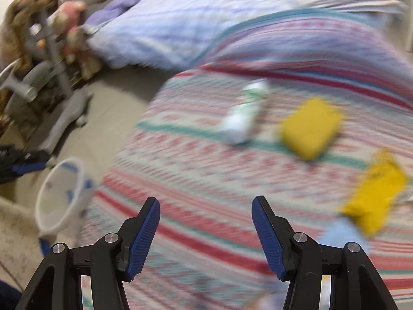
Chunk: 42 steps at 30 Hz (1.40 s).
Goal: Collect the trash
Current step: 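Move both grippers back to the bed toward the white bottle and yellow wrapper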
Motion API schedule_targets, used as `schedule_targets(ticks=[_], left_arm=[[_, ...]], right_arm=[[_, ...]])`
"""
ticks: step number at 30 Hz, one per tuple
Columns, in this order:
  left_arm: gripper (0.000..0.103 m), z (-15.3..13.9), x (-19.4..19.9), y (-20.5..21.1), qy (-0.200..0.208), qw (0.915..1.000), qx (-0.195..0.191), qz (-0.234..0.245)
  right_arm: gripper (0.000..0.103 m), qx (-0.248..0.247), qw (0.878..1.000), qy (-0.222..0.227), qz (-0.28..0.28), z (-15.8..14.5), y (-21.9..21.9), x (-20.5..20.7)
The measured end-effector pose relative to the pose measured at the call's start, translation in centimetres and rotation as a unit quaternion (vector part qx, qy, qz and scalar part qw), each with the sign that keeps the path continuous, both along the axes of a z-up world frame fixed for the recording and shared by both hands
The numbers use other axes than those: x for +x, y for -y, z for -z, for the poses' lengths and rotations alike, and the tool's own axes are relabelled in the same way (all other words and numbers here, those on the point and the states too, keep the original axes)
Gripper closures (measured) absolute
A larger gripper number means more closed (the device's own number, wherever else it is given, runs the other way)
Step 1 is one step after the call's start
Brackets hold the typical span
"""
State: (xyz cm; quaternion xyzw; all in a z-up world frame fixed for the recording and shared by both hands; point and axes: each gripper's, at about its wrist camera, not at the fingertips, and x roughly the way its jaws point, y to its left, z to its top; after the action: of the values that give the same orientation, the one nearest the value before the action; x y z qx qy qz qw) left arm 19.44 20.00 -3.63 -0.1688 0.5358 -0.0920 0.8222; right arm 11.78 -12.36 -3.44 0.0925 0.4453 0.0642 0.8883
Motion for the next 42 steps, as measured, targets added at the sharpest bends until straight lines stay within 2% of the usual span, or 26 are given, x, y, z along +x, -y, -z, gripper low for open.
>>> schedule_targets(ticks=[4,6,9,11,15,18,22,23,25,28,35,38,39,40,42], left_arm=[[0.064,-0.7,0.3,4.1,0.008,0.9995,0.012,0.029],[0.063,-0.8,0.4,6.0,0.009,0.9990,0.018,0.040],[0.063,-0.6,1.0,9.2,0.007,0.9980,0.022,0.058],[0.062,-0.2,1.6,11.7,0.004,0.9971,0.025,0.072],[0.055,1.0,3.0,16.5,0.001,0.9944,0.038,0.099],[0.054,2.0,4.0,19.2,0.003,0.9926,0.049,0.111],[0.052,2.8,5.4,21.4,0.007,0.9920,0.044,0.118],[0.051,2.8,5.6,21.6,0.009,0.9921,0.043,0.117],[0.041,3.0,6.3,22.7,0.015,0.9917,0.044,0.120],[0.039,3.5,7.2,24.4,0.022,0.9895,0.055,0.132],[0.039,6.2,8.5,27.4,0.009,0.9849,0.084,0.151],[0.039,6.7,8.9,27.9,0.022,0.9827,0.105,0.151],[0.047,6.8,8.9,28.0,0.030,0.9816,0.114,0.150],[0.061,6.8,8.8,28.1,0.035,0.9802,0.120,0.153],[0.062,7.0,8.7,28.4,0.042,0.9767,0.136,0.161]], right_arm=[[0.033,0.026,0.997,0.013,0.076,-0.6,7.1,-0.7],[0.033,0.054,0.990,0.006,0.132,-0.1,11.2,-1.1],[0.032,0.107,0.972,-0.034,0.206,1.5,15.9,-1.2],[0.032,0.146,0.960,-0.069,0.228,3.2,17.9,-0.9],[0.032,0.152,0.949,-0.122,0.248,5.9,18.7,0.0],[0.032,0.136,0.950,-0.131,0.248,6.7,18.5,0.8],[0.032,0.151,0.948,-0.144,0.239,7.5,17.9,1.6],[0.032,0.155,0.948,-0.143,0.237,7.7,17.7,1.9],[0.032,0.154,0.949,-0.143,0.234,8.0,17.1,2.1],[0.032,0.163,0.948,-0.142,0.232,7.8,16.7,2.1],[0.032,0.170,0.946,-0.135,0.241,8.3,17.4,1.0],[0.032,0.156,0.950,-0.131,0.239,8.5,17.1,1.0],[0.032,0.149,0.952,-0.130,0.236,8.4,16.8,1.0],[0.032,0.142,0.953,-0.129,0.233,8.3,16.4,1.2],[0.032,0.129,0.956,-0.127,0.229,8.2,15.9,1.2]])
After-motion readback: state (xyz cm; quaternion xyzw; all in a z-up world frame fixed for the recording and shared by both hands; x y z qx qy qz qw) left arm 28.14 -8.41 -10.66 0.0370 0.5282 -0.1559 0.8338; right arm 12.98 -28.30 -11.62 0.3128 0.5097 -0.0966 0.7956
